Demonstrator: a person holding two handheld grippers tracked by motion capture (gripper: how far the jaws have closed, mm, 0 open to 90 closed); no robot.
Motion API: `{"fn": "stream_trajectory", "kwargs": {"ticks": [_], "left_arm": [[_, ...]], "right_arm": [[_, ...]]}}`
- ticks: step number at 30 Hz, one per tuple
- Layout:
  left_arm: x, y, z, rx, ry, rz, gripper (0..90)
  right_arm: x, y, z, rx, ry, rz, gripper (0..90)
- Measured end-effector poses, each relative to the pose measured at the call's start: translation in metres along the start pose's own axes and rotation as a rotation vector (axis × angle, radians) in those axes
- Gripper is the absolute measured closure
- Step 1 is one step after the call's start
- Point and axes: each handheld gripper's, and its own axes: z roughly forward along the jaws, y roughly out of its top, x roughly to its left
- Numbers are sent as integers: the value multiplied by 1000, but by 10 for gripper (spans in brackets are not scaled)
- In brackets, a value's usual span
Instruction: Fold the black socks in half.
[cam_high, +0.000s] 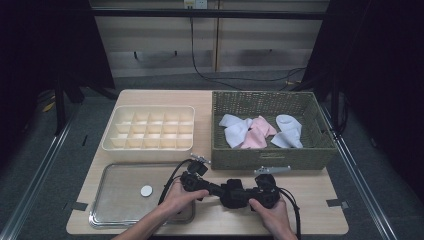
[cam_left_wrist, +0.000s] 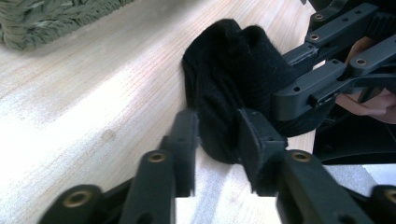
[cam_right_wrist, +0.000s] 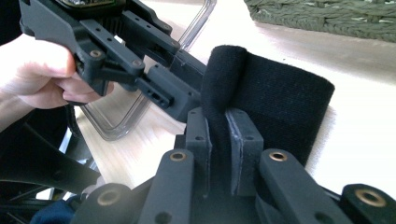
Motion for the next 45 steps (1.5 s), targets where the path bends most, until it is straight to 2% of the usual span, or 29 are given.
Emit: {"fn": "stream_trajectory", "kwargs": {"ticks": [2, 3, 5, 7, 10, 12, 16, 17, 19, 21, 22, 23, 24, 27, 28, 29, 30, 31, 32, 33, 36, 37, 42, 43, 44, 45], "left_arm": [[-1, 0, 2, 2, -2, -4, 739], [-1, 0, 4, 14, 1, 15, 739], [-1, 0, 6, 25, 0, 18, 752], [1, -1, 7, 17, 6, 1, 772], [-1, -1, 8, 19, 18, 9, 787], [-1, -1, 8, 18, 14, 0, 783], [3, 0, 3, 4, 25, -10, 680], [3, 1, 1, -21, 22, -18, 680], [2, 8, -7, -52, 9, -41, 610], [1, 11, -10, -69, 4, -33, 591], [0, 12, -12, -96, -14, -38, 579], [-2, 16, -12, -91, -34, -36, 562], [-3, 17, -11, -91, -31, -21, 539], [-4, 21, -5, -95, -49, -53, 503], [-4, 21, -5, -95, -49, -53, 504], [-4, 23, 2, -69, -33, -58, 511], [-4, 23, 2, -69, -33, -58, 545], [-3, 22, 3, -69, -14, -44, 614], [-2, 22, 4, -67, -10, -43, 614], [-1, 22, 3, -68, -22, -51, 679], [-3, 21, 1, -67, -14, -47, 719], [-3, 20, 0, -69, -8, -33, 722], [-2, 19, 0, -68, -3, -35, 730], [-2, 18, 0, -66, -2, -37, 731], [-2, 18, 0, -66, -2, -37, 730], [-1, 17, 1, -63, -2, -38, 730]], "right_arm": [[0, 0, 0, 0, 0, -3, 796], [0, 0, 0, 0, 0, 0, 787], [1, -1, 0, 0, 4, 2, 755], [2, -1, 0, 1, 7, -7, 742], [3, -2, 0, 2, 17, -6, 736], [3, -2, 0, 2, 15, -9, 741], [4, -4, 3, 18, 7, -21, 770], [4, -4, 4, 17, 2, -17, 773], [5, -3, 6, 23, 3, -18, 775], [5, -2, 7, 23, 7, -21, 775], [5, -2, 8, 25, 8, -23, 775], [5, -2, 8, 27, 10, -21, 775], [5, -2, 8, 28, 11, -21, 775], [4, -1, 8, 27, 16, -19, 775], [4, -1, 8, 28, 15, -21, 773], [5, -1, 8, 27, 14, -23, 770], [5, -1, 8, 27, 14, -23, 770], [5, -1, 7, 28, 16, -20, 736], [5, -1, 7, 28, 16, -20, 736], [5, 1, 5, 36, 26, -9, 682], [7, 1, 1, 38, 19, -15, 654], [8, -1, -2, 34, 16, -14, 640], [13, -8, -9, 25, 9, -13, 660], [16, -12, -12, 17, -5, -14, 698], [16, -12, -12, 17, -5, -14, 698], [17, -14, -12, 22, -2, -18, 742]]}}
